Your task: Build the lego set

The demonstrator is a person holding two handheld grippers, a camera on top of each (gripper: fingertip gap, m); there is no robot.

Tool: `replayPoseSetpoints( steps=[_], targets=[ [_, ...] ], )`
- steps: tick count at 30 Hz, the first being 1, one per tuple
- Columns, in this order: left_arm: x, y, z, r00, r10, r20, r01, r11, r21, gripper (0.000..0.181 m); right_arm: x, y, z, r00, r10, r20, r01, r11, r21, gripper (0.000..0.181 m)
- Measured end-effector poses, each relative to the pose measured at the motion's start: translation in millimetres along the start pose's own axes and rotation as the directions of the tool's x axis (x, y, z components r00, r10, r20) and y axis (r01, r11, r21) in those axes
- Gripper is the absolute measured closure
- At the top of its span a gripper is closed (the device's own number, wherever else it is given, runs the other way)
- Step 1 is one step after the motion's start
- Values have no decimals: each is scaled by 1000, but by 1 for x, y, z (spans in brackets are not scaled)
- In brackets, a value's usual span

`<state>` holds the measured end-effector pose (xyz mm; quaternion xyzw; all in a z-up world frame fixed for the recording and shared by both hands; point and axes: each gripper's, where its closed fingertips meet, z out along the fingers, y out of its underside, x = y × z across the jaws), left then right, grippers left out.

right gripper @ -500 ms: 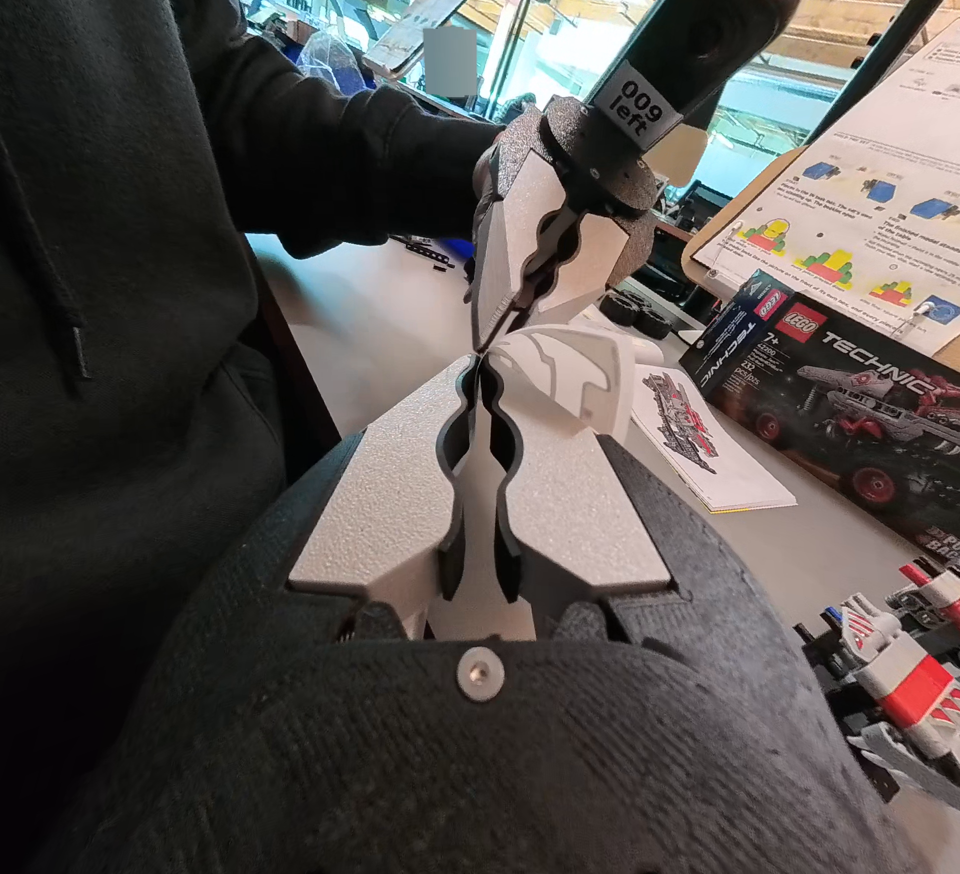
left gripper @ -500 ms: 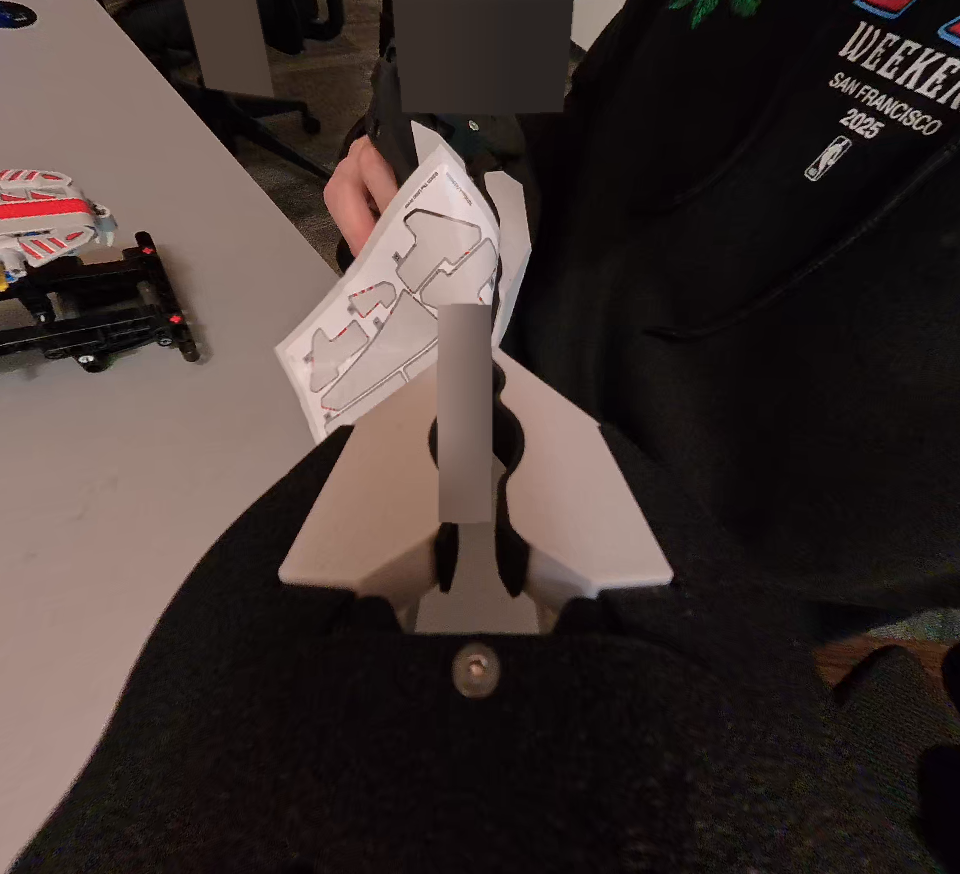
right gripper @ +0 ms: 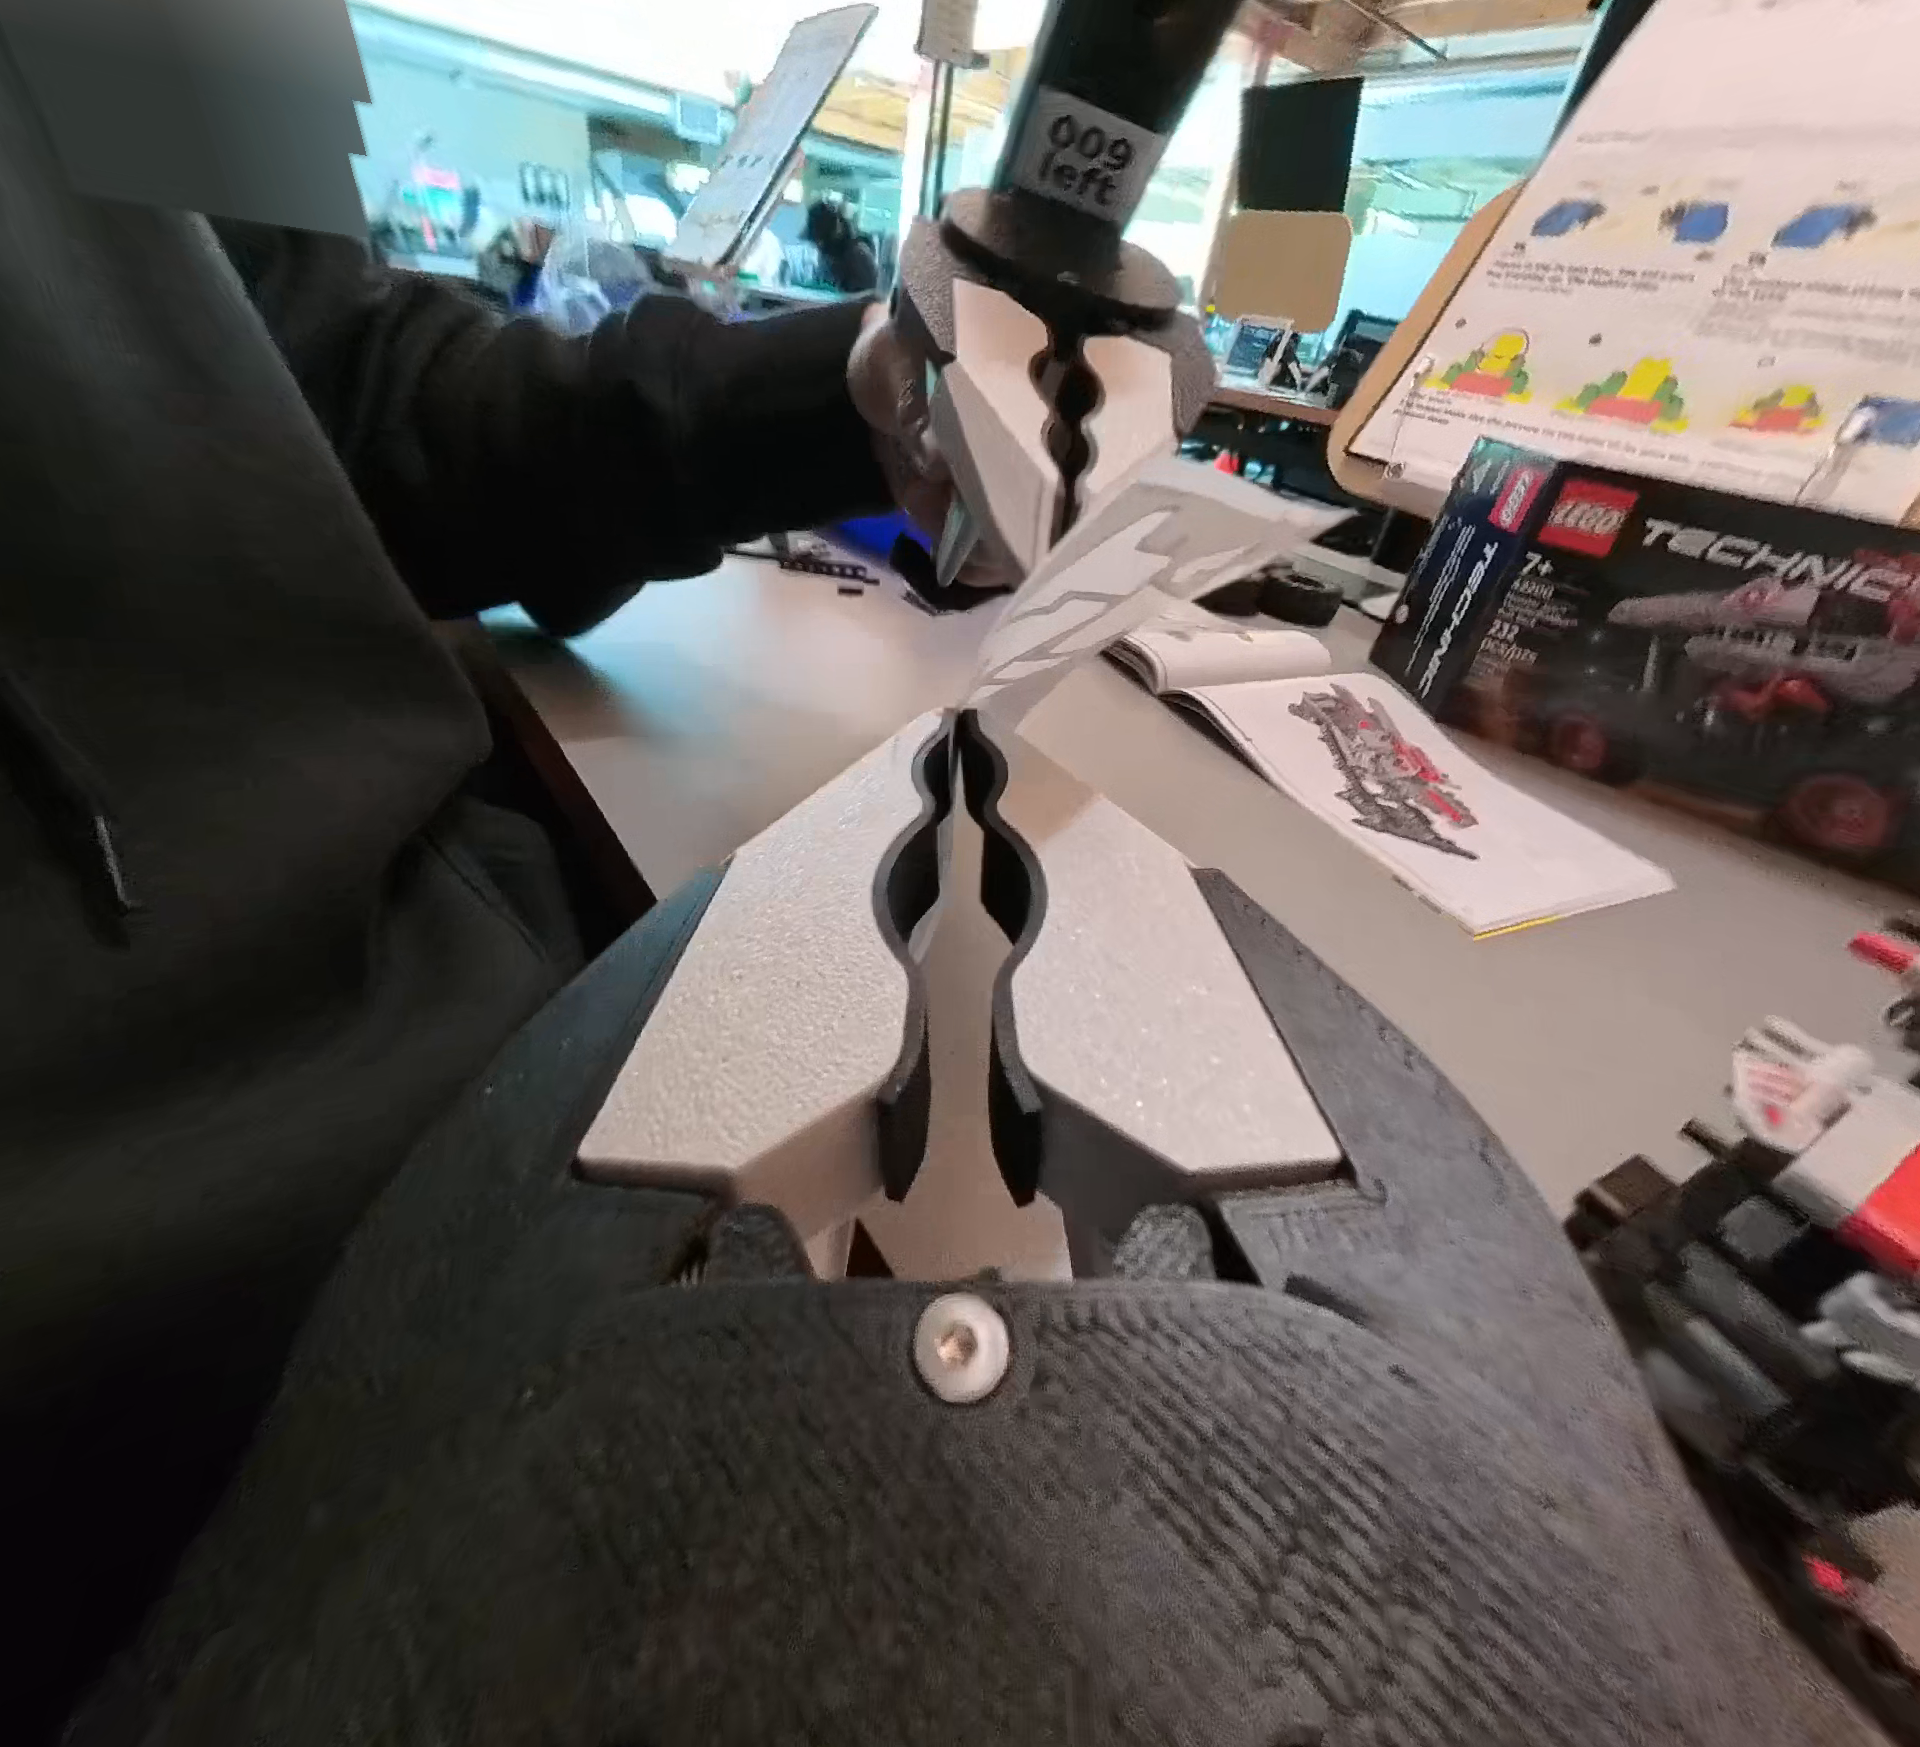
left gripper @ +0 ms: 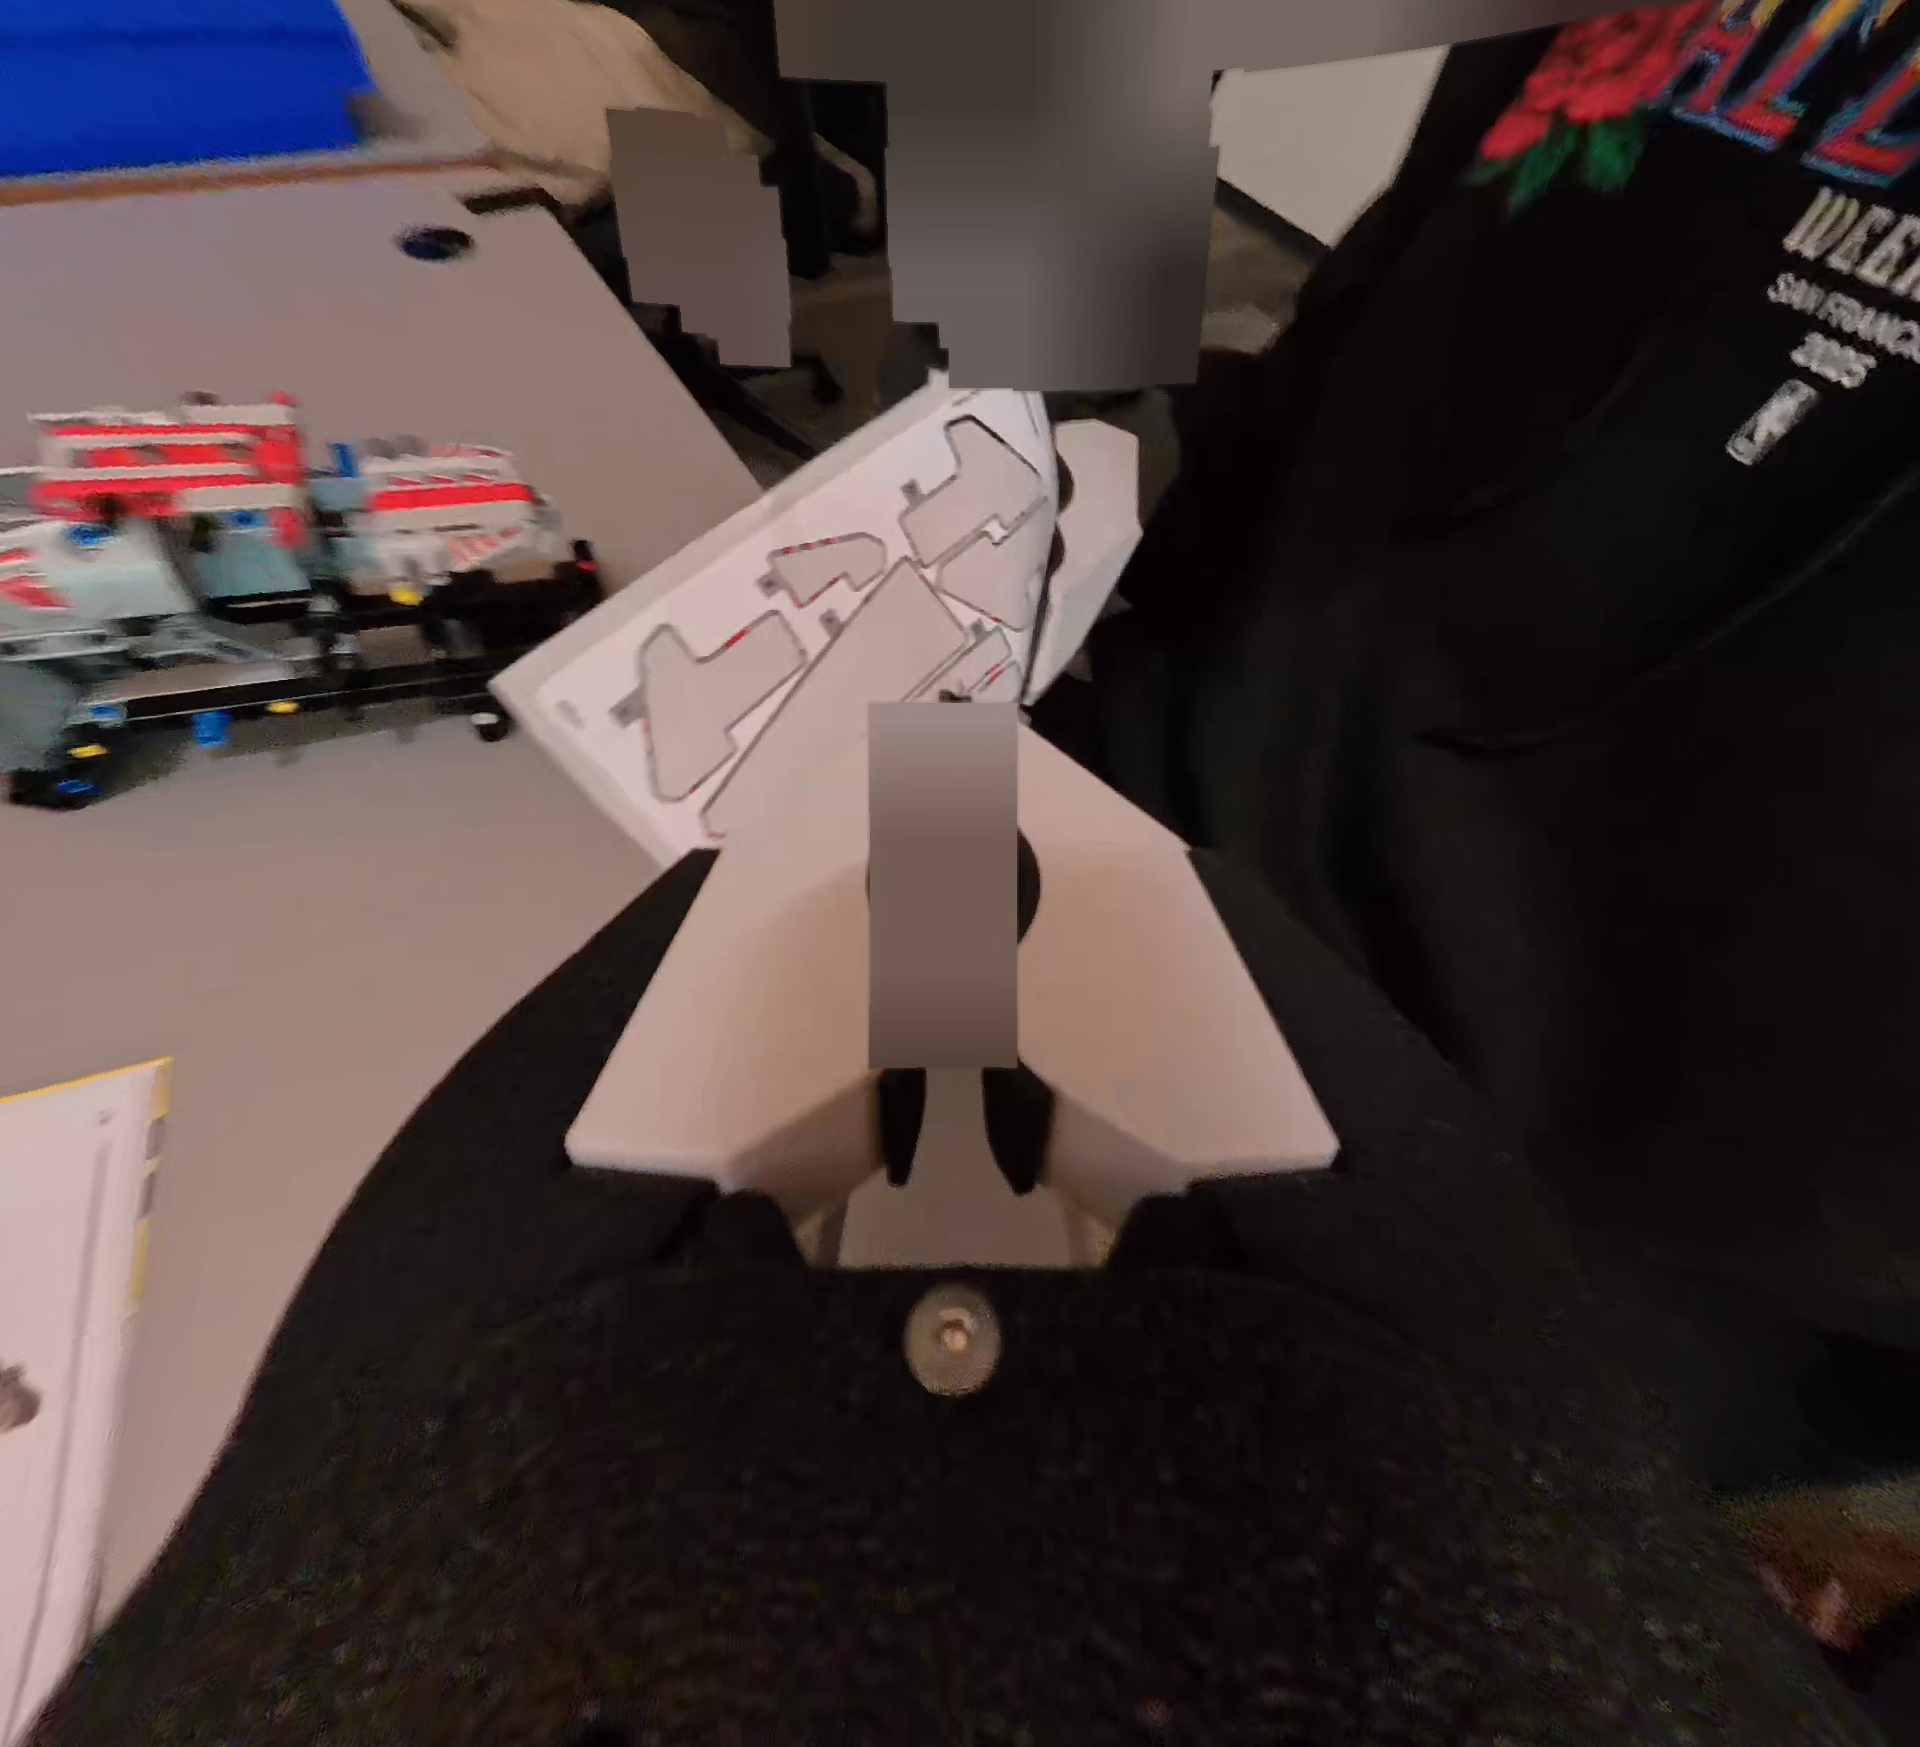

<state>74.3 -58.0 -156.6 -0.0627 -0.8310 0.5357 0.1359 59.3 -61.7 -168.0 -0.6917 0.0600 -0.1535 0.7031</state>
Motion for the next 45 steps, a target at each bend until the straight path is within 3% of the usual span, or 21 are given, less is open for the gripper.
replayPoseSetpoints(
  steps=[6,10,13,18,22,25,27,31,33,36,37,41,45],
  targets=[
    [-30,-20,-48,984,-62,170,24,975,219,181,21,-5,-1,956,289,-55,-283,954,93,181],
    [-40,-24,-79,956,-45,291,-38,961,274,181,24,-17,2,948,313,-49,-306,945,118,181],
    [-48,-28,-101,925,-24,380,-102,946,309,181,38,-44,6,950,308,-48,-301,946,118,181],
    [-58,-33,-123,868,-29,495,-182,910,373,181,124,-115,23,957,291,2,-291,956,40,181],
    [-54,-34,-127,862,-40,505,-214,875,433,181,232,-134,74,897,433,87,-427,901,-73,181],
    [-57,-29,-134,848,-56,528,-213,874,436,181,311,-130,127,758,645,97,-639,764,-88,181],
    [-58,-27,-142,839,-75,539,-214,866,453,181,347,-111,161,663,747,50,-738,664,-120,181],
    [-66,-19,-155,815,-126,566,-198,857,476,181,368,-46,203,548,822,-158,-827,502,-254,181],
    [-68,-16,-158,799,-125,588,-208,860,466,181,370,-23,207,578,776,-250,-807,499,-316,179],
    [-74,-10,-156,769,-101,631,-219,885,410,181,384,-2,201,686,607,-401,-727,558,-400,126],
    [-77,-7,-153,756,-81,649,-228,898,377,181,389,2,199,707,556,-437,-707,572,-416,121],
    [-87,2,-140,702,1,712,-258,932,253,181,388,2,199,758,489,-431,-651,602,-463,108],
    [-92,7,-132,692,29,721,-258,943,209,181,388,1,198,776,479,-410,-630,627,-459,112]
  ],
)
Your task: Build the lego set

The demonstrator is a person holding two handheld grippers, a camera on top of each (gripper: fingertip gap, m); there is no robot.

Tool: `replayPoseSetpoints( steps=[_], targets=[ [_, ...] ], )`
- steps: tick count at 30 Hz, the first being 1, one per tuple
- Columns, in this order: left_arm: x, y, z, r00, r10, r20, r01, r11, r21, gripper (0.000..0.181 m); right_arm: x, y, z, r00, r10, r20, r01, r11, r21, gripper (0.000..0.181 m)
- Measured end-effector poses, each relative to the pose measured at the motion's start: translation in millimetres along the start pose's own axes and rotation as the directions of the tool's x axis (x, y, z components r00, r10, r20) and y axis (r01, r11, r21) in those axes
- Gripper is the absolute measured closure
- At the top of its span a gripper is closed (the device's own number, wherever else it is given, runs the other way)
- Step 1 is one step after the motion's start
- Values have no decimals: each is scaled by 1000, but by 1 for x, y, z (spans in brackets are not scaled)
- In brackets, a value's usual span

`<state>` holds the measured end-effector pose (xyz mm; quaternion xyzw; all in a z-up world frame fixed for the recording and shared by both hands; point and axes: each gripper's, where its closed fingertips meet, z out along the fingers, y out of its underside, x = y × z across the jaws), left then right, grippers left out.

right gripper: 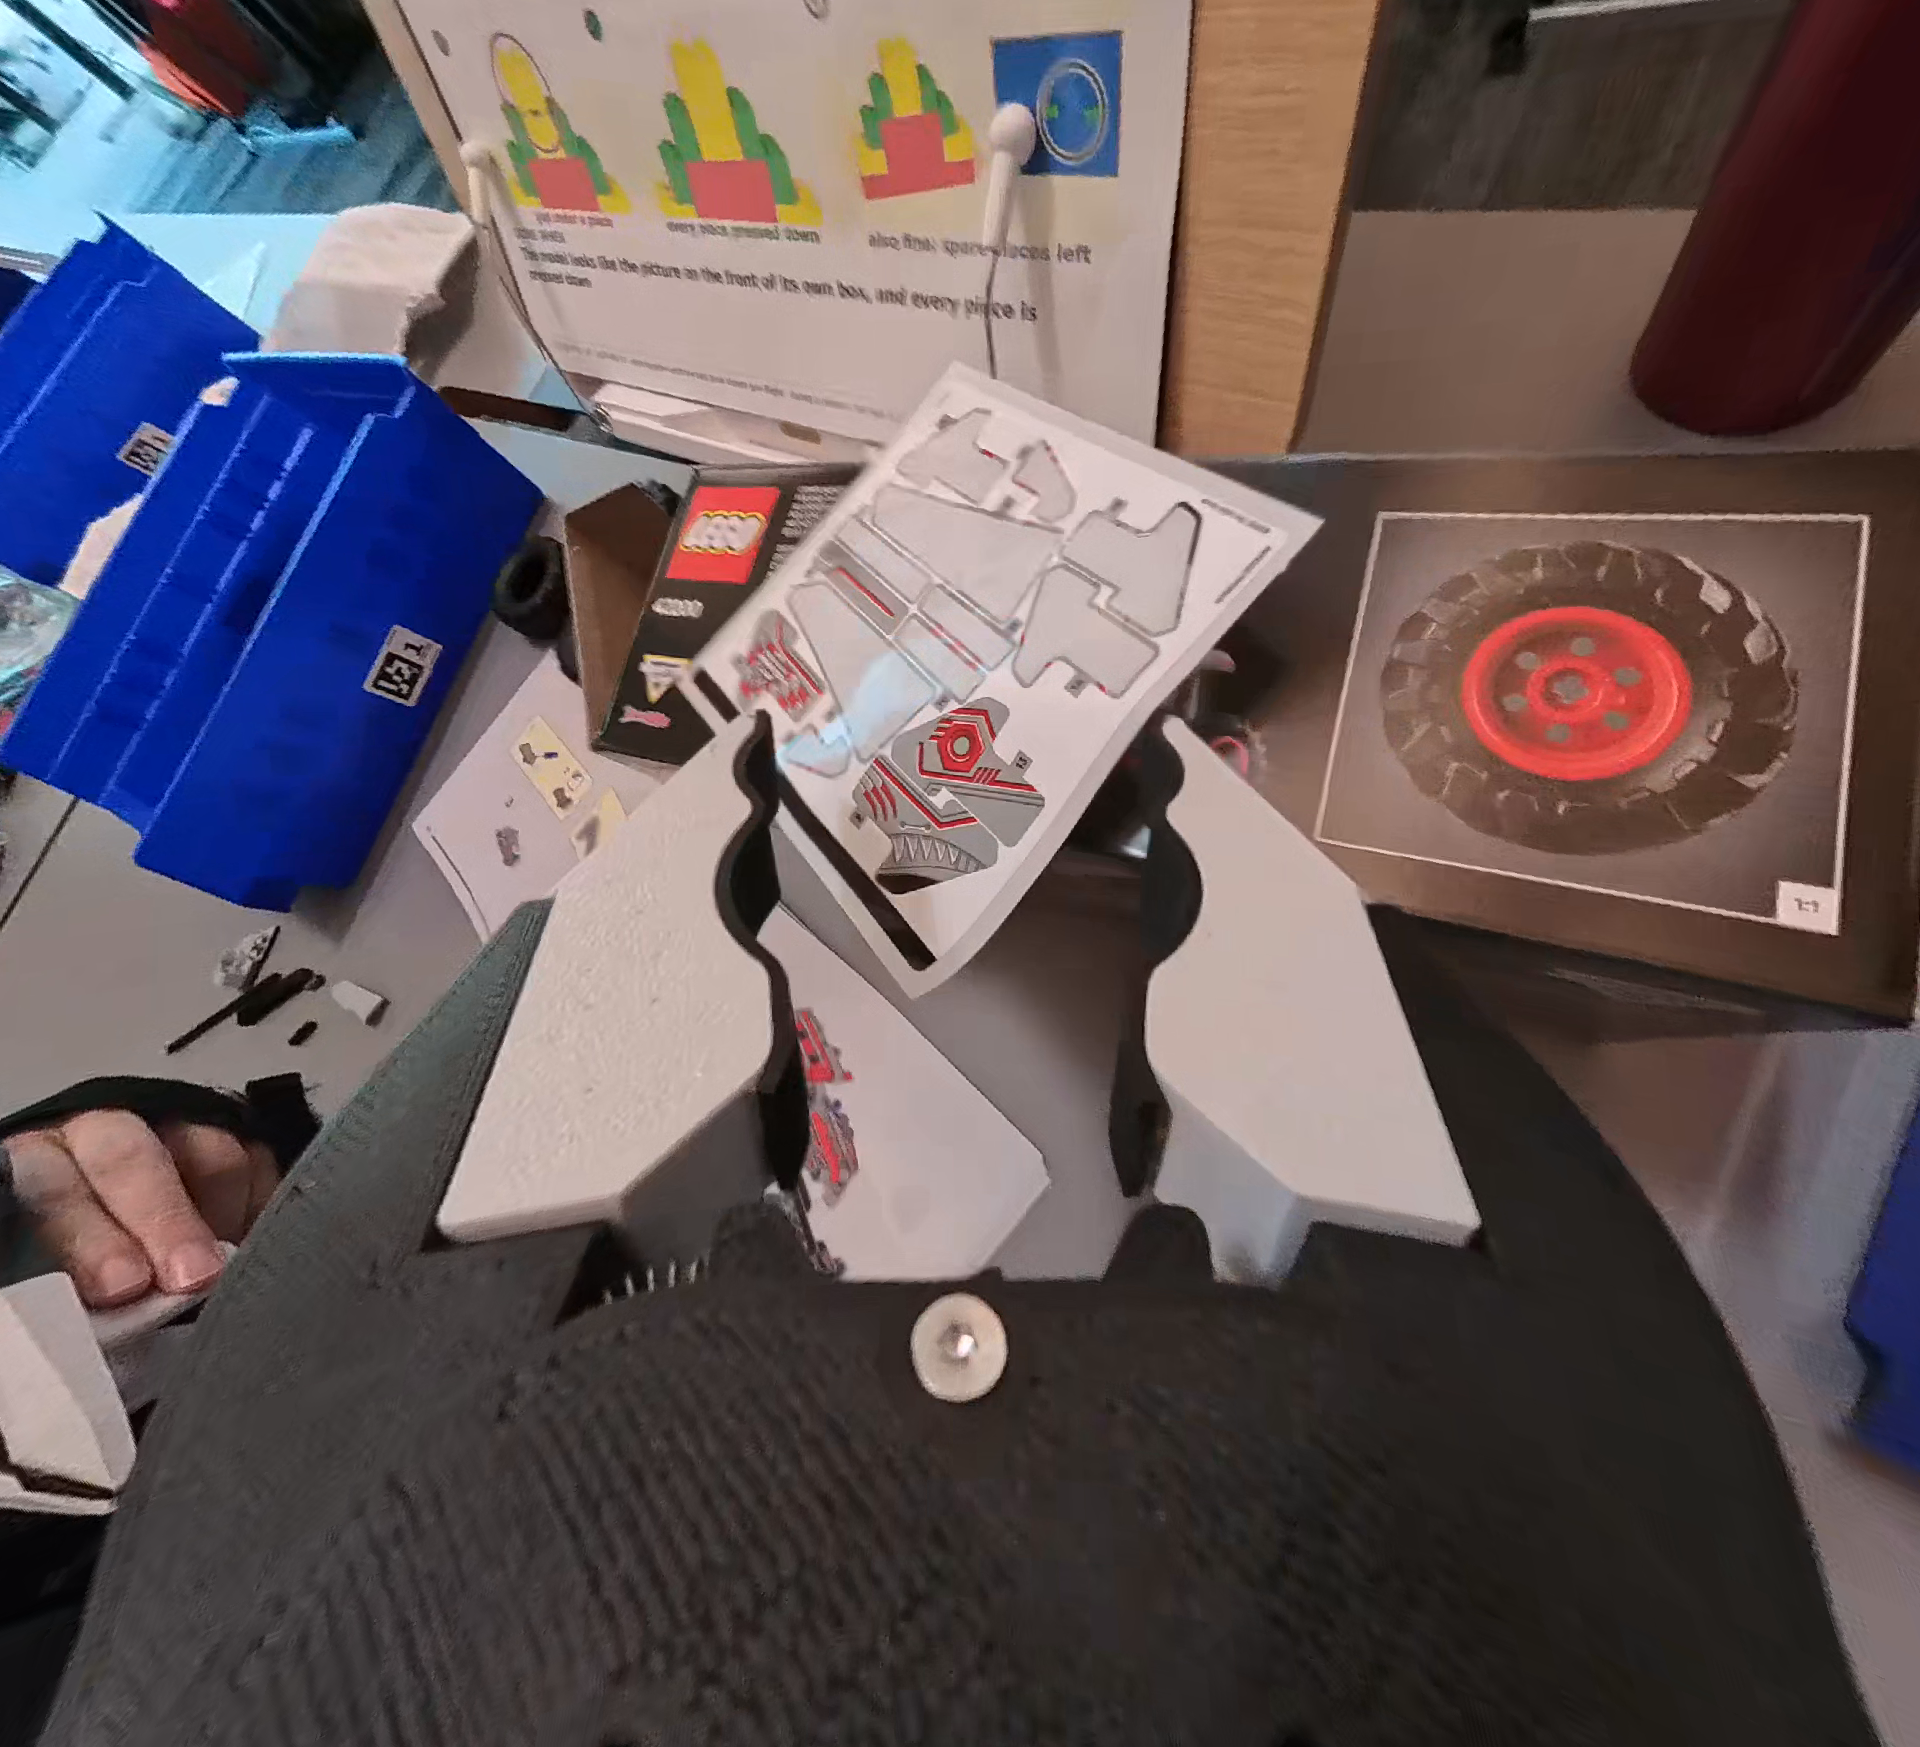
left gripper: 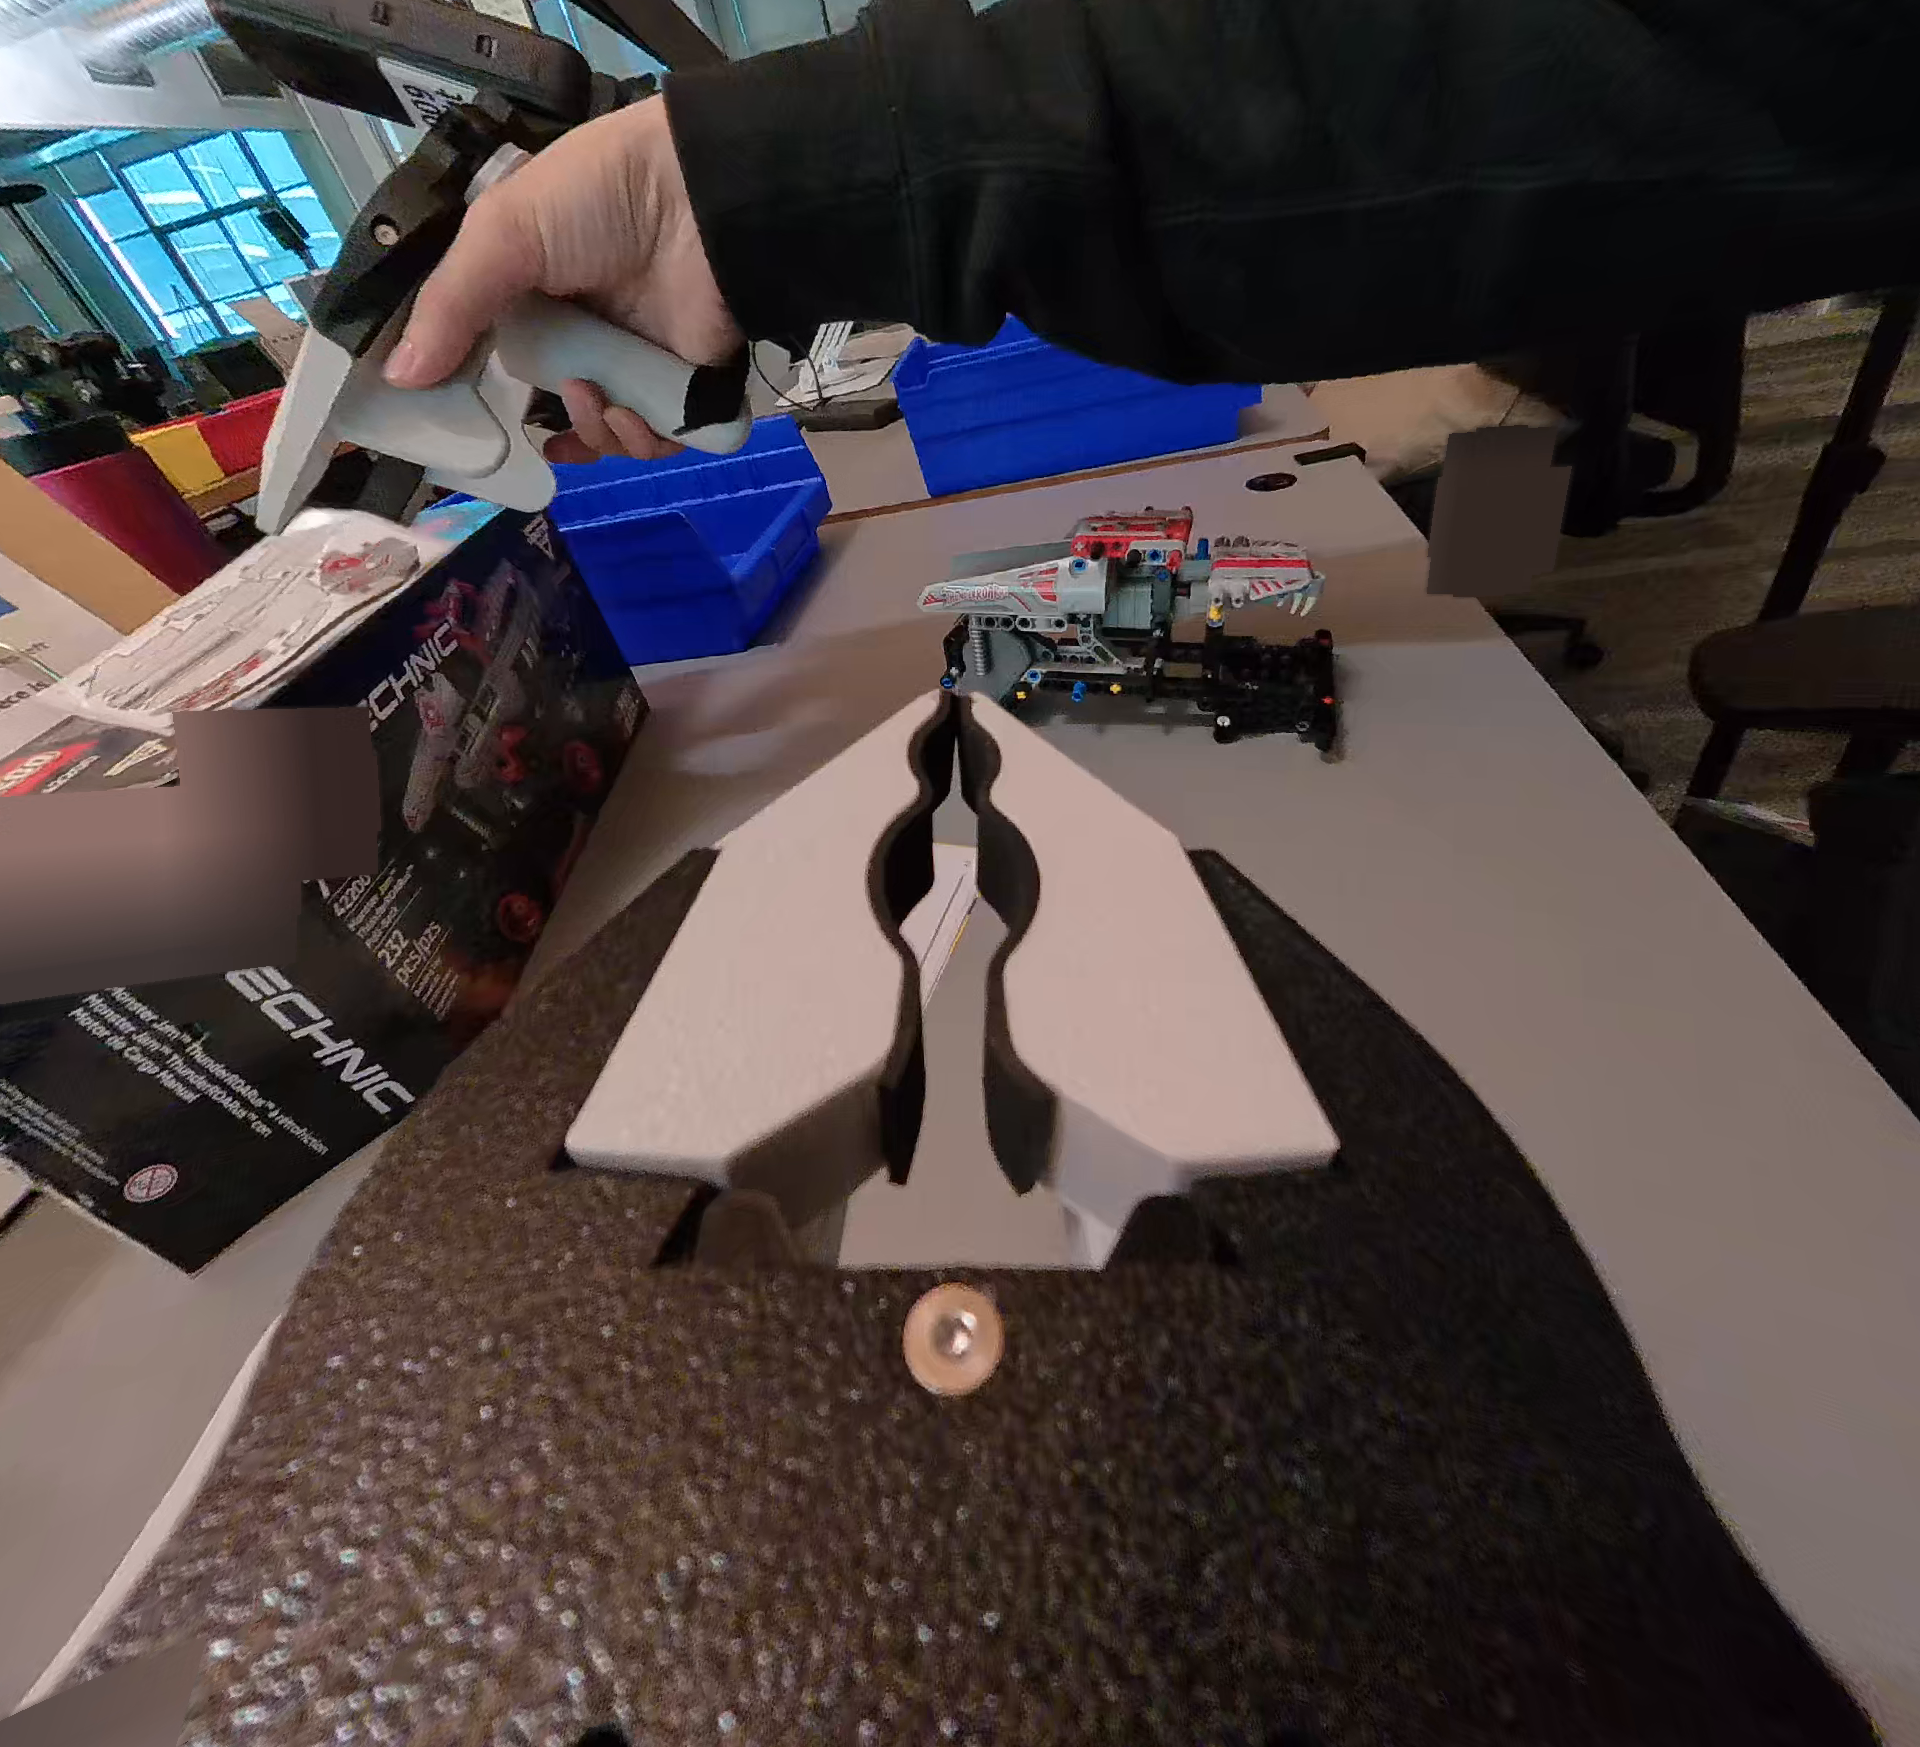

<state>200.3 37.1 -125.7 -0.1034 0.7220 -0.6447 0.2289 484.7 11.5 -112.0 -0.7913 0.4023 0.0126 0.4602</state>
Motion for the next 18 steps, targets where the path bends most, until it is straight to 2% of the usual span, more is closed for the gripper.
replayPoseSetpoints(
  steps=[1,2,4,6,9,11,14,16,18],
  targets=[
    [0,1,1,1000,-2,-2,2,1000,-1,181,6,3,0,1000,-1,-28,0,1000,-29,113],
    [-1,2,2,1000,-2,4,2,1000,-2,181,14,5,-2,997,-22,-73,19,999,-44,122],
    [-2,3,4,1000,4,15,-4,1000,-5,181,29,3,-9,982,-90,-164,80,995,-62,112],
    [-4,3,5,999,29,37,-29,1000,0,181,30,-2,-24,968,-166,-190,156,986,-66,111],
    [-4,0,8,990,120,77,-120,993,2,181,14,-4,-61,917,-355,-182,354,934,-35,107],
    [0,2,13,966,240,96,-237,971,-42,181,1,16,-89,868,-473,-152,471,881,-50,107],
    [9,-4,23,863,484,146,-472,875,-108,181,-31,68,-130,879,-475,-45,476,879,6,108],
    [17,-13,31,745,646,166,-628,763,-152,181,-65,105,-157,889,-451,75,446,892,77,119],
    [27,-20,42,597,785,164,-758,619,-204,181,-74,138,-180,894,-440,80,431,896,112,123]
  ],
)
